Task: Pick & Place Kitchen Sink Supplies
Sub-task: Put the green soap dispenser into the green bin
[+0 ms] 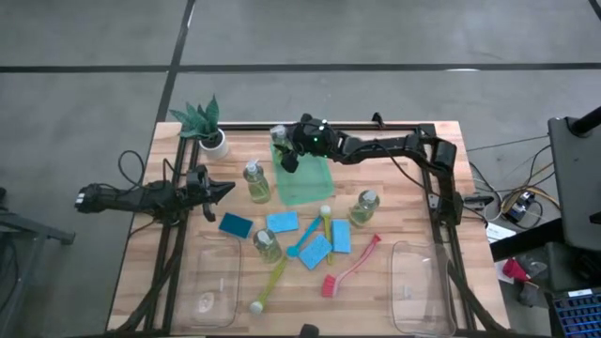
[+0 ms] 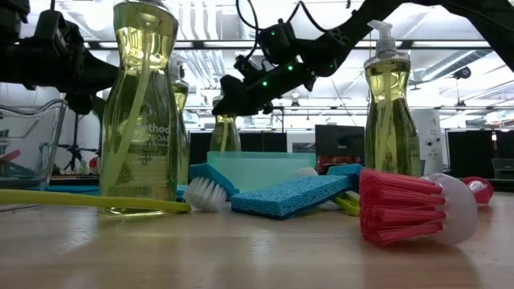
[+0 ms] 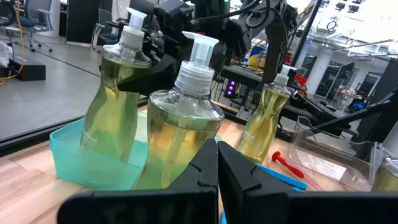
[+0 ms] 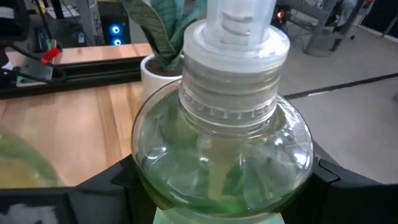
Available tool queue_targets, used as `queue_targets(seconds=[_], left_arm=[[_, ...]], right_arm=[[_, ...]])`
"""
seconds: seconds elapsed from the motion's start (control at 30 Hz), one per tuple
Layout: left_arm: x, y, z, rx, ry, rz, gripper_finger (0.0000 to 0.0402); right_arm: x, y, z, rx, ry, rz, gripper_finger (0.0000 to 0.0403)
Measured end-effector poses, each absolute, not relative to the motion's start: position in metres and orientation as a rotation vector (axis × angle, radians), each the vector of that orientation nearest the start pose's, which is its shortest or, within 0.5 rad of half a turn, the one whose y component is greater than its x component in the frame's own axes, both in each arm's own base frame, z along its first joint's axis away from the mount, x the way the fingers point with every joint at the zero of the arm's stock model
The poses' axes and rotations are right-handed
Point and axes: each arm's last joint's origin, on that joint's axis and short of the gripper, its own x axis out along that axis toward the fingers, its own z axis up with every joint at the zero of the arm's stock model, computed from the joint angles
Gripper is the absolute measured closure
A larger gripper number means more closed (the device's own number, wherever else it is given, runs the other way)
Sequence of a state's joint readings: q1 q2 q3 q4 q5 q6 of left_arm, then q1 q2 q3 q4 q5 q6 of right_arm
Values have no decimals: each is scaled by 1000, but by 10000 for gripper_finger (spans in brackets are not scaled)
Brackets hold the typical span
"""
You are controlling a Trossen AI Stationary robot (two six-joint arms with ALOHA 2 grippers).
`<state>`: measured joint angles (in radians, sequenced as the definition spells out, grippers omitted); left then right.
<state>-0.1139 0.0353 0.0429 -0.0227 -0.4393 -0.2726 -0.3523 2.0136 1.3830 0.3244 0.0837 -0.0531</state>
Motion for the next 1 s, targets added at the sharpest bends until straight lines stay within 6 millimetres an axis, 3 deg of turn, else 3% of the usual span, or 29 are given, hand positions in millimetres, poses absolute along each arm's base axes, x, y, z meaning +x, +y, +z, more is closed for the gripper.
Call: queue_targets(seconds=[0.23, 0.83, 1.0], left_arm=[[95, 2, 173, -266, -29, 326, 401], [95, 2, 173, -265, -29, 326, 401], [95, 2, 173, -266, -30, 326, 401]], right_arm=[[429, -163, 217, -17, 318, -431, 157], [427, -165, 217, 11, 312, -464, 84], [423, -164, 237, -3, 270, -467, 82]])
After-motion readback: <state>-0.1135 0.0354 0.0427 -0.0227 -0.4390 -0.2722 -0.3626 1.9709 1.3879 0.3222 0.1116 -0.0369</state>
